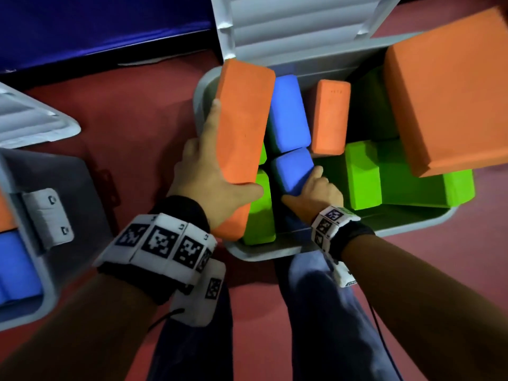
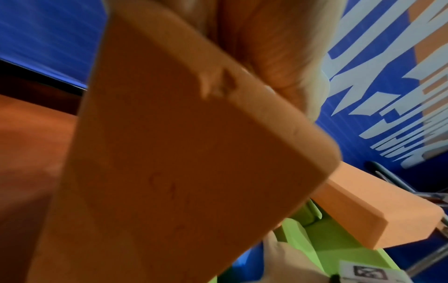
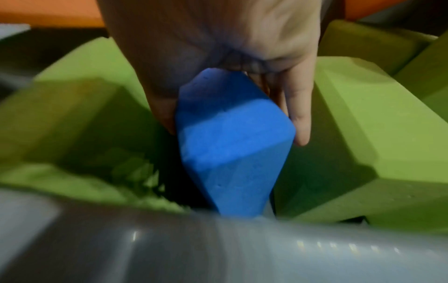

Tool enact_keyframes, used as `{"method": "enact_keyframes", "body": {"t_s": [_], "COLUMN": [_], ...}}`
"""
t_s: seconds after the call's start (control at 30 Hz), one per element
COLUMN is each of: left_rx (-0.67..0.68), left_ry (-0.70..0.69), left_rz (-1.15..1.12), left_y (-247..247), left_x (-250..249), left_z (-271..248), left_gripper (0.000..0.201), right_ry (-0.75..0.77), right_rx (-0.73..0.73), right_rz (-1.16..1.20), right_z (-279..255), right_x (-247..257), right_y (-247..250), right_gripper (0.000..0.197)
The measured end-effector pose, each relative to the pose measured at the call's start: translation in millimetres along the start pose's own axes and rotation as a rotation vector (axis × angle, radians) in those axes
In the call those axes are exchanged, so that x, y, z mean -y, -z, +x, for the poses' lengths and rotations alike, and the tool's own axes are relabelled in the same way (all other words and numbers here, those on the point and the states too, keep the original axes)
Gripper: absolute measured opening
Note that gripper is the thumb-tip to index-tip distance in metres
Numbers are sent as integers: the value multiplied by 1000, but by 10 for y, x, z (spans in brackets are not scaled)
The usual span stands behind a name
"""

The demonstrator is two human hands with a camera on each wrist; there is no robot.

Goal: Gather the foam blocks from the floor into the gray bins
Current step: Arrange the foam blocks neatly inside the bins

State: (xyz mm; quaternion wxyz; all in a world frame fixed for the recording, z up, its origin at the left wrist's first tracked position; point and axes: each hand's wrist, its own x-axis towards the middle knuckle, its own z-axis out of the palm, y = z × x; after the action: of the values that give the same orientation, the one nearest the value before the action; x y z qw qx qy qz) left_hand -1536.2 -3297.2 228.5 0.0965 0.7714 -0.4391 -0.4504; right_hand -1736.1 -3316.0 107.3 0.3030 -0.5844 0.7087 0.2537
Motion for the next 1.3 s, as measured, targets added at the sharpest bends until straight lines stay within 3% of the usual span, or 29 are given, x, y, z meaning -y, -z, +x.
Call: {"method": "enact_keyframes", "body": {"t_s": [0.17,0.3,0.43,0.57,0.67,0.73,0.8,0.9,1.0,1.17,1.3], "left_rx": [48,41,7,-18,-30,-37,-43,-55,-52,-37,-31], "left_ry": [3,-8,-18,33,61,88,103,95,74,38,44], "left_rz": [-49,-98,-94,-37,11,47,103,130,137,146,155], "left_y": [115,118,79,64,40,10,-44,-127,-139,-62,-82], "left_x": [64,137,158,56,-9,-44,-94,-110,-42,-2,-30], "left_z": [60,13,-5,53,25,-12,-44,-33,-35,20,7], "left_gripper": [123,122,121,120,120,121,121,118,118,116,117], "right_ry": [-6,-197,-204,-209,-338,-395,-323,-239,-315,-385,-423], "right_rx": [15,82,32,174,-47,-269,-348,-143,92,12,44], "right_rz": [146,352,320,430,656,560,373,181,253,126,257], "right_z": [-124,-76,-39,-1,-67,-137,-131,76,278,355,281], "right_x": [76,95,67,-33,-275,-488,-663,-829,-872,-775,-677], "right_y": [-233,-556,-612,-297,36,230,384,460,416,265,315], "right_gripper": [98,88,87,76,59,50,59,85,106,106,108]}}
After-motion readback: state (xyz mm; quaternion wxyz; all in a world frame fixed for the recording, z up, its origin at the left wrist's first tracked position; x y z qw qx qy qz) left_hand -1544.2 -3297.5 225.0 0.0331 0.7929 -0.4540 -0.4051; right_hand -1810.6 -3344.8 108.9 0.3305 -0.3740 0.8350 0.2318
